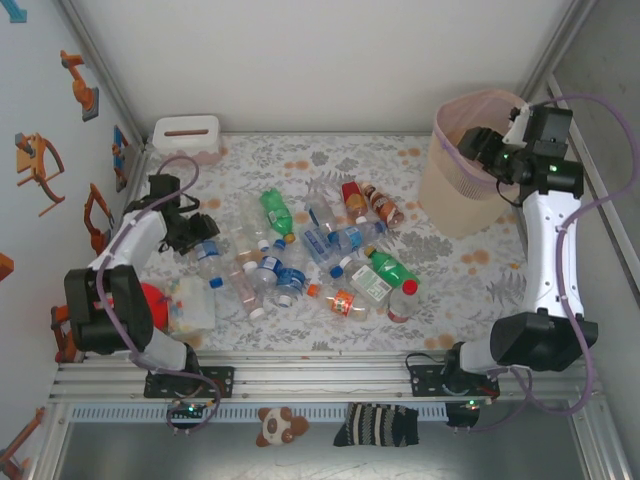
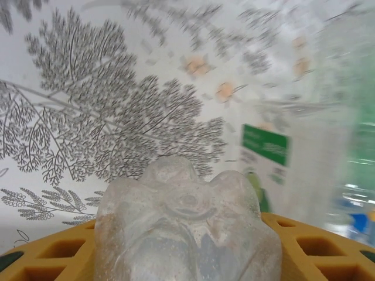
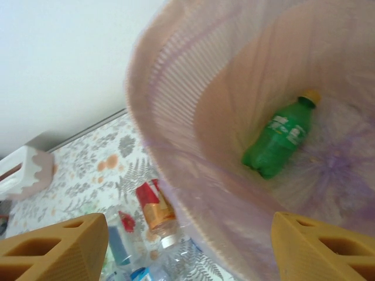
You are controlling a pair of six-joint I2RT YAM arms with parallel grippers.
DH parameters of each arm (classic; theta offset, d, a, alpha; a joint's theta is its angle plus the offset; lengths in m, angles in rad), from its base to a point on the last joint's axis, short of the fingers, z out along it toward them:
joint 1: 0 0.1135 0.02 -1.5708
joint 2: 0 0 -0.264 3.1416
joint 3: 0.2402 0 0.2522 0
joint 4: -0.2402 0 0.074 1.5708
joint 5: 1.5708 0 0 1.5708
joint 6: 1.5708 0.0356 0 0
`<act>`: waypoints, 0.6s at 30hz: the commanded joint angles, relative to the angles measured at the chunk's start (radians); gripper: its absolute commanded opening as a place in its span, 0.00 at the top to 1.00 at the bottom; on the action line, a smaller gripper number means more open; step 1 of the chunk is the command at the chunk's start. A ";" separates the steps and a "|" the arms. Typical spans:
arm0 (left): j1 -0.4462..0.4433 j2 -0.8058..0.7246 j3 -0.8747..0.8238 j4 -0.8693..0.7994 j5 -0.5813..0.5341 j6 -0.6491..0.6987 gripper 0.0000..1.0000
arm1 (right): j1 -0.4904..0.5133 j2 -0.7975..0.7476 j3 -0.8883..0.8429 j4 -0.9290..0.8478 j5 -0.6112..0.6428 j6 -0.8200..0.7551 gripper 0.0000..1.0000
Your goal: Put the plastic bottles in the bin
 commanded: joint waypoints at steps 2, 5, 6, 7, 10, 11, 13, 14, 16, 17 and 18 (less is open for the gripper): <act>0.006 -0.129 0.033 0.008 0.062 0.064 0.52 | 0.000 -0.051 -0.060 0.111 -0.195 -0.082 0.28; 0.006 -0.212 0.031 0.034 0.100 0.092 0.54 | 0.003 -0.091 -0.120 0.187 -0.275 -0.096 0.28; 0.006 -0.240 0.029 0.046 0.117 0.099 0.54 | 0.006 -0.107 -0.142 0.216 -0.297 -0.097 0.28; 0.007 -0.272 0.025 0.060 0.143 0.110 0.55 | 0.010 -0.124 -0.162 0.241 -0.319 -0.098 0.28; 0.006 -0.357 -0.001 0.124 0.211 0.129 0.56 | 0.029 -0.171 -0.212 0.301 -0.365 -0.098 0.28; 0.006 -0.382 -0.007 0.153 0.248 0.138 0.56 | 0.040 -0.191 -0.231 0.326 -0.374 -0.098 0.28; 0.005 -0.425 -0.021 0.210 0.323 0.154 0.58 | 0.072 -0.227 -0.271 0.374 -0.379 -0.110 0.28; 0.004 -0.443 -0.030 0.241 0.364 0.157 0.58 | 0.087 -0.238 -0.283 0.391 -0.381 -0.120 0.27; 0.002 -0.480 -0.042 0.310 0.450 0.157 0.58 | 0.126 -0.256 -0.294 0.411 -0.385 -0.142 0.27; -0.001 -0.497 -0.044 0.340 0.484 0.151 0.58 | 0.145 -0.260 -0.291 0.420 -0.394 -0.142 0.28; -0.006 -0.510 -0.044 0.362 0.510 0.146 0.58 | 0.161 -0.262 -0.288 0.430 -0.410 -0.140 0.28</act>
